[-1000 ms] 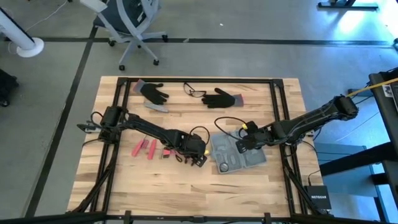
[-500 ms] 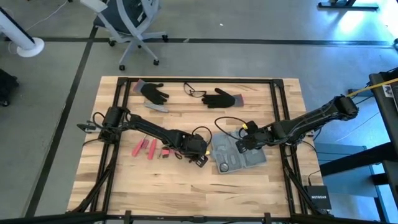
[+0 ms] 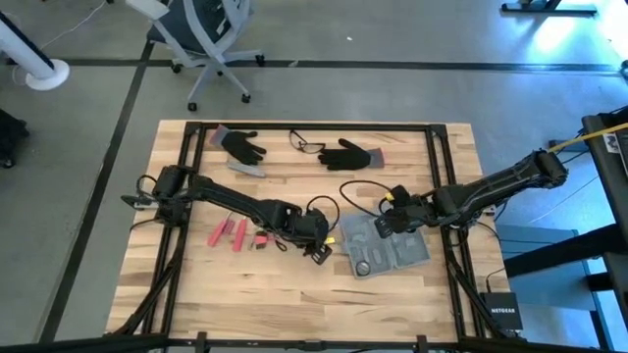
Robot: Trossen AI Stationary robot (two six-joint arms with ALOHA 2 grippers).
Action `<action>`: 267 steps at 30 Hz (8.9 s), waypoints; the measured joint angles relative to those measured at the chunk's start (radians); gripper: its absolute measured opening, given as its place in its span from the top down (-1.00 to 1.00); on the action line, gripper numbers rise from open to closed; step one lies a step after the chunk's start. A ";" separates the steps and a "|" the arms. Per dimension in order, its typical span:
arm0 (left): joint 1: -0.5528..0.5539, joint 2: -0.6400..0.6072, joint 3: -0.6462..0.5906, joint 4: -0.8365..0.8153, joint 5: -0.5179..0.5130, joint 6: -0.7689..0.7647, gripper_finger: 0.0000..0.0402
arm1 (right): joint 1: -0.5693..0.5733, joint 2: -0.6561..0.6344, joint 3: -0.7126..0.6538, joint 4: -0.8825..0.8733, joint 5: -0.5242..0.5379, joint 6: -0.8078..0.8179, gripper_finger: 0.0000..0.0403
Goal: Prefit tool cases
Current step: Put the orange pliers into the gray prefit tool case, then put the orange measuring tape into the gray prefit tool case
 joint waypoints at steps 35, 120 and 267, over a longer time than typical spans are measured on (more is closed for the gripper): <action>0.010 0.241 0.033 1.074 -0.208 -0.833 0.83 | 0.000 -0.172 0.022 -0.359 0.271 0.266 1.00; -0.227 0.131 0.062 0.561 -0.563 -0.932 0.83 | 0.434 0.207 -0.152 0.323 -0.078 0.790 1.00; 0.168 -0.212 -0.299 -0.150 0.116 1.198 -0.25 | -0.066 0.423 0.398 -0.046 -0.152 -0.633 -0.41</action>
